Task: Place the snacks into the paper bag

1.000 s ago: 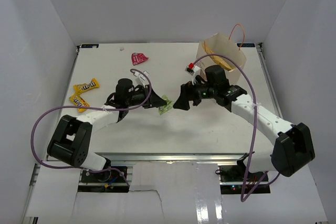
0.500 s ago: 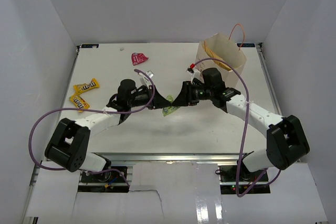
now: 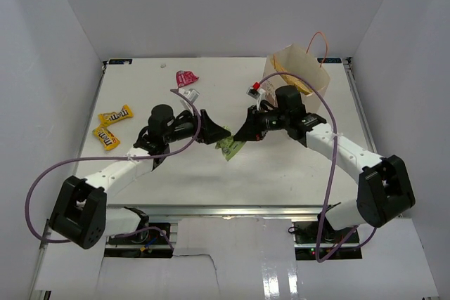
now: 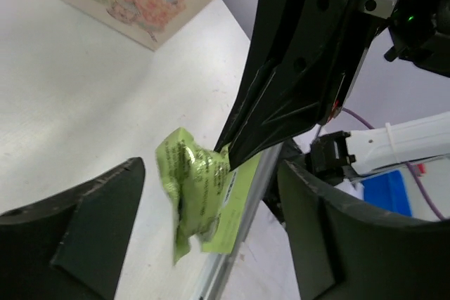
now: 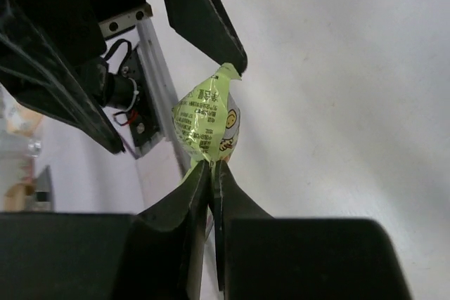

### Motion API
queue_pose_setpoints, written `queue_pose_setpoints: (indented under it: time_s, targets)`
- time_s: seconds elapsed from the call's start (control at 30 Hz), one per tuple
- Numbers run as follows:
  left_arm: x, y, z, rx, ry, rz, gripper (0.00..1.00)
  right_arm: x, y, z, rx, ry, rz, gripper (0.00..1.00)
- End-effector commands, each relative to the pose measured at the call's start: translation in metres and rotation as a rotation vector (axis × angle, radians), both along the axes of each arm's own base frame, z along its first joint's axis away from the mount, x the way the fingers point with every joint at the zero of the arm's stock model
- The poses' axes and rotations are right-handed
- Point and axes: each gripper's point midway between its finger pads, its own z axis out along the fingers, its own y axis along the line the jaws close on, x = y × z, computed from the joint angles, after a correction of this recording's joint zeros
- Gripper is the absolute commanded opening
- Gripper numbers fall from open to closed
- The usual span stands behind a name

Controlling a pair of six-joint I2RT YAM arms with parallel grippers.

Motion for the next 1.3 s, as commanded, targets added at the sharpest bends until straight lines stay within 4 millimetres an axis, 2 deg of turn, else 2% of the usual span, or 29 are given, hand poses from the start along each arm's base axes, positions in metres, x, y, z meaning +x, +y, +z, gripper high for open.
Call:
queue_pose_setpoints:
  time_s: [0.0,0.07,0.13,0.2,0.23,0.3,0.33,0.37,0.4,0.43,0.5,0.53,0.57,0.6,0.7,0.73,0.77,0.8,0.83,0.9,0.93,0.97,1.13,1.17,1.2,1.23,1.27]
  targets:
    - [0.016,0.017,0.046,0.0,-0.17,0.109,0.89,0.004,-0.008,0.059,0.035,-0.363,0.125,0.08]
    - [0.026,0.033,0.062,0.016,-0.222,0.193,0.97,0.0,-0.019,0.073,-0.007,-0.473,0.148,0.08]
    - [0.043,0.052,0.07,0.063,-0.264,0.309,0.98,0.015,-0.028,0.101,-0.047,-0.669,0.125,0.08]
    - [0.054,0.064,0.073,0.098,-0.276,0.384,0.98,0.016,-0.04,0.127,-0.072,-0.783,0.101,0.08]
    - [0.062,0.072,0.074,0.114,-0.273,0.426,0.98,0.02,-0.045,0.152,-0.074,-0.891,0.088,0.08]
    - [0.075,0.079,0.07,0.139,-0.227,0.467,0.98,0.023,-0.059,0.184,-0.106,-1.019,0.025,0.08]
    - [0.08,0.081,0.068,0.148,-0.209,0.479,0.98,0.026,-0.068,0.211,-0.12,-1.109,-0.025,0.08]
    - [0.087,0.081,0.058,0.165,-0.172,0.484,0.98,0.035,-0.078,0.223,-0.153,-1.144,-0.089,0.08]
    - [0.092,0.082,0.058,0.162,-0.145,0.492,0.98,0.045,-0.093,0.235,-0.178,-1.169,-0.15,0.08]
    - [0.095,0.082,0.055,0.162,-0.13,0.492,0.98,0.051,-0.105,0.256,-0.19,-1.208,-0.209,0.08]
    - [0.103,0.084,0.048,0.162,-0.102,0.507,0.98,0.064,-0.126,0.27,-0.228,-1.232,-0.288,0.08]
    - [0.105,0.085,0.047,0.154,-0.091,0.513,0.98,0.078,-0.144,0.273,-0.271,-1.23,-0.346,0.08]
    - [0.106,0.086,0.046,0.149,-0.084,0.519,0.98,0.085,-0.154,0.279,-0.293,-1.243,-0.379,0.08]
    - [0.111,0.09,0.043,0.147,-0.075,0.534,0.98,0.096,-0.172,0.278,-0.335,-1.236,-0.428,0.08]
    - [0.12,0.098,0.033,0.138,-0.03,0.553,0.98,0.122,-0.197,0.264,-0.44,-1.22,-0.48,0.08]
    - [0.123,0.099,0.033,0.13,-0.012,0.559,0.98,0.136,-0.204,0.252,-0.491,-1.201,-0.495,0.08]
    - [0.127,0.101,0.03,0.128,0.005,0.557,0.98,0.145,-0.208,0.24,-0.529,-1.187,-0.495,0.08]
    - [0.133,0.105,0.012,0.155,0.066,0.568,0.98,0.158,-0.212,0.224,-0.577,-1.174,-0.48,0.08]
    - [0.141,0.107,0.016,0.151,0.078,0.576,0.98,0.166,-0.219,0.216,-0.622,-1.164,-0.494,0.08]
    - [0.149,0.113,0.003,0.181,0.142,0.588,0.98,0.18,-0.225,0.194,-0.687,-1.148,-0.479,0.08]
    - [0.154,0.117,-0.015,0.21,0.198,0.602,0.98,0.19,-0.229,0.181,-0.727,-1.13,-0.481,0.08]
    - [0.162,0.122,-0.014,0.217,0.217,0.63,0.98,0.197,-0.231,0.173,-0.746,-1.133,-0.485,0.08]
    - [0.195,0.144,-0.033,0.271,0.309,0.756,0.98,0.221,-0.244,0.144,-0.858,-1.147,-0.48,0.08]
    - [0.2,0.148,-0.05,0.305,0.357,0.775,0.97,0.223,-0.245,0.141,-0.867,-1.148,-0.474,0.09]
    - [0.213,0.153,-0.044,0.308,0.349,0.821,0.96,0.226,-0.245,0.135,-0.875,-1.138,-0.467,0.11]
    - [0.219,0.154,-0.046,0.321,0.352,0.837,0.95,0.226,-0.245,0.133,-0.878,-1.131,-0.464,0.25]
    - [0.225,0.157,-0.061,0.349,0.38,0.851,0.94,0.225,-0.245,0.133,-0.876,-1.129,-0.463,0.37]
